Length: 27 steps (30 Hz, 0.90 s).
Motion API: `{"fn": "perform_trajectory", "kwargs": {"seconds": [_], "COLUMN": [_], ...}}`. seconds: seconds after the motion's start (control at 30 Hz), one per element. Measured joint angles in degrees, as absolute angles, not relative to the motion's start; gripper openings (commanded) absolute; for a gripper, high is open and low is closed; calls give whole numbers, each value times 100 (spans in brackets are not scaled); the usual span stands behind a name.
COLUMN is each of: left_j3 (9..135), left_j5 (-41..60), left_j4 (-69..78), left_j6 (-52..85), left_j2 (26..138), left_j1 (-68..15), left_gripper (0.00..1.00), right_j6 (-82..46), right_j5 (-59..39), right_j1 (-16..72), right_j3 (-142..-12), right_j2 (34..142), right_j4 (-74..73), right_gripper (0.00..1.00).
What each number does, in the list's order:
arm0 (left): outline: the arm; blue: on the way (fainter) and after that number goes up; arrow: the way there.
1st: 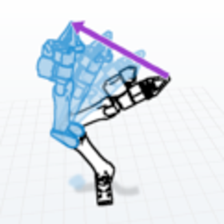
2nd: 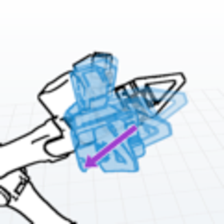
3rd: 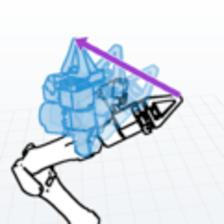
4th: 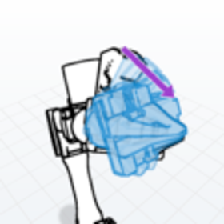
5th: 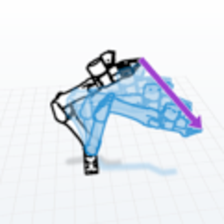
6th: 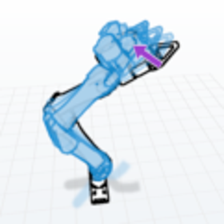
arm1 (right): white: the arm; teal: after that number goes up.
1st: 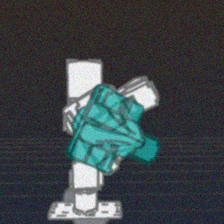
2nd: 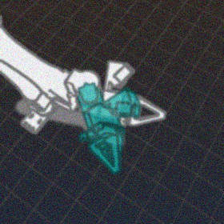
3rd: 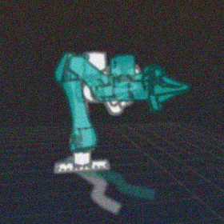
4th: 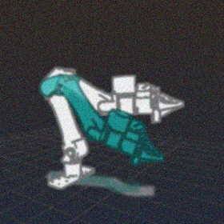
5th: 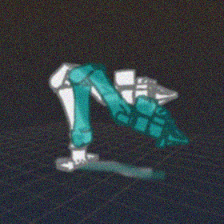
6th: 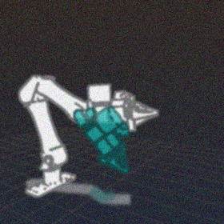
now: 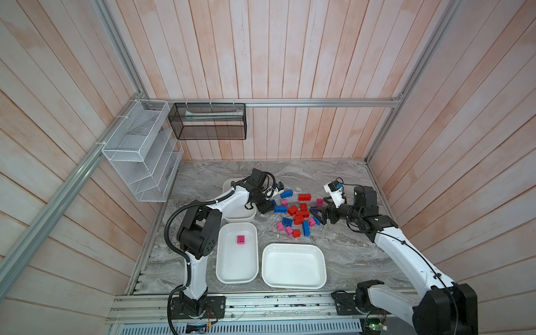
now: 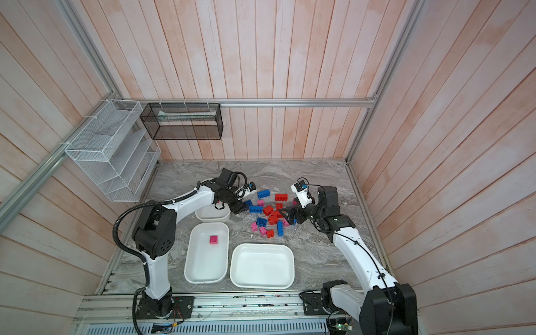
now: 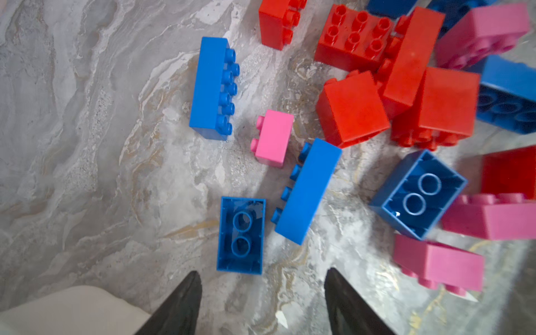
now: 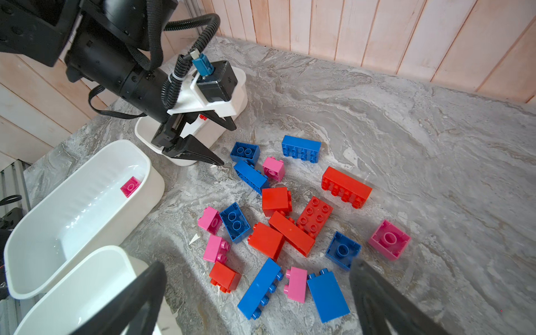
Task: Sort the legos into containers by color
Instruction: 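Reach the left gripper to the pile and grasp a blue brick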
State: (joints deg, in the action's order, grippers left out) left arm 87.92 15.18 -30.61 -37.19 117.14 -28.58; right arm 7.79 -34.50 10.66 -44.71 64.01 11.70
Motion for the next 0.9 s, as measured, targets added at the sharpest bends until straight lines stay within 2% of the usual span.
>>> {"fn": "perform_trajectory", "kwargs": {"seconds": [0.57, 0.9], "left_j3": [9470, 9557], "left_j5": [1352, 1498], "left_j4": [-3190, -3216], "left_j6": [-4230, -4353], "left_j2": [12549, 12735], "left_j1": [-2720, -2755], "left_gripper": [60, 46], "right_j6": [816, 816], "right_j5": [-3457, -3459], "right_j1": [991, 991], "right_j3": [-4471, -4471], "right_j2": [6340, 6342], "right_j4": [1208, 1208], "right_gripper": [98, 98]}}
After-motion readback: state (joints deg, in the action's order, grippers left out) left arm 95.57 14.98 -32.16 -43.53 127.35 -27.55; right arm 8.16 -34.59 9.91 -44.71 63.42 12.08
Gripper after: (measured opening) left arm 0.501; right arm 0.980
